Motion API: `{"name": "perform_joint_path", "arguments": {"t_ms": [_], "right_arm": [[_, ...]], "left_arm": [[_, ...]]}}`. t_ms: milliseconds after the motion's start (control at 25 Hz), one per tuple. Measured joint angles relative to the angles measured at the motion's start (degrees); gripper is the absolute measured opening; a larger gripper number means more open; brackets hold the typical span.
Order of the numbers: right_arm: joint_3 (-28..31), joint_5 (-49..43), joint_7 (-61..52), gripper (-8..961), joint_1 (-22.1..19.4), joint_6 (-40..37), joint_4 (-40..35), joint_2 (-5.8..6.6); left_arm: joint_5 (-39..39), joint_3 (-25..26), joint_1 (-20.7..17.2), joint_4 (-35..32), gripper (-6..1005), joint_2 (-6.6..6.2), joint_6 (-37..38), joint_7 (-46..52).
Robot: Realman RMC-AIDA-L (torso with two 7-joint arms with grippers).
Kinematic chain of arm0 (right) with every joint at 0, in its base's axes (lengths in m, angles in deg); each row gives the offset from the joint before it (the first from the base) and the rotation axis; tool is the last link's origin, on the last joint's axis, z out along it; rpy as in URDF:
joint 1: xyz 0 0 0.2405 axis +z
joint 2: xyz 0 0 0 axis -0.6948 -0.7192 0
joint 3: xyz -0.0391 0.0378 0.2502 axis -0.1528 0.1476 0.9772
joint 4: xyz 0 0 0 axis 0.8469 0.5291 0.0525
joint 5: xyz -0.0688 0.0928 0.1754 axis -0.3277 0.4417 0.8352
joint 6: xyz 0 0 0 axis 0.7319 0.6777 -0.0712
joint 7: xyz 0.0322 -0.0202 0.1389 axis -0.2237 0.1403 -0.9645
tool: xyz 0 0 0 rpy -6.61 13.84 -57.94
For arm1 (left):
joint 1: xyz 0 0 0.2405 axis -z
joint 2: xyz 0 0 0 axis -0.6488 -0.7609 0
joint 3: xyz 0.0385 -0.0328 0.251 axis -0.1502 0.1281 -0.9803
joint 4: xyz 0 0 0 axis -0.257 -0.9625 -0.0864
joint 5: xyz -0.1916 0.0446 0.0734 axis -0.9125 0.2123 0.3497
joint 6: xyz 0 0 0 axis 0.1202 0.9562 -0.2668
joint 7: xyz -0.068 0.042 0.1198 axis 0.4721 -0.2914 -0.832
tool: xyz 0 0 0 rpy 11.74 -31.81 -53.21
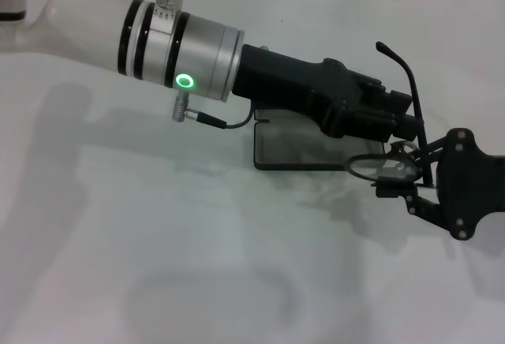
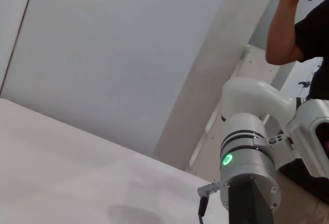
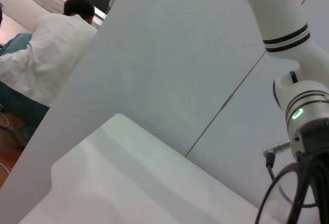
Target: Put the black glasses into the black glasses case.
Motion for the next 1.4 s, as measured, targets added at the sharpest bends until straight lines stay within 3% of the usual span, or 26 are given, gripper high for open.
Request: {"name": "perform_joint_path", "arguments": {"t_ms": [280, 600, 1000, 1200, 1400], "right_arm": [[1.5, 1.5, 0.7, 105, -2.1, -5.0, -1.0, 0.27], [2.2, 5.9, 4.8, 105, -4.8, -15.6, -0.6, 0.35], [-3.1, 9.0, 3.7, 105, 1.8, -17.3, 9.6, 0.20], [-2.7, 8.9, -0.9, 104, 5.9, -14.7, 16.0, 0.55], [-3.0, 8.6, -5.4, 104, 6.5, -11.1, 17.0, 0.52]], "left_arm": [[-2.8, 0.0, -1.8, 0.2, 447, -0.86, -0.2, 0.0], [-2.6, 0.1, -2.7, 0.5, 446, -0.44, -5.1, -0.2], [-5.2, 0.1, -3.2, -4.9, 445, 0.29, -12.1, -6.1], [-7.3, 0.1, -4.3, -7.3, 445, 0.35, -12.3, -10.2], [-9.9, 0.1, -6.1, -7.3, 445, 0.35, -10.3, -14.6]]}}
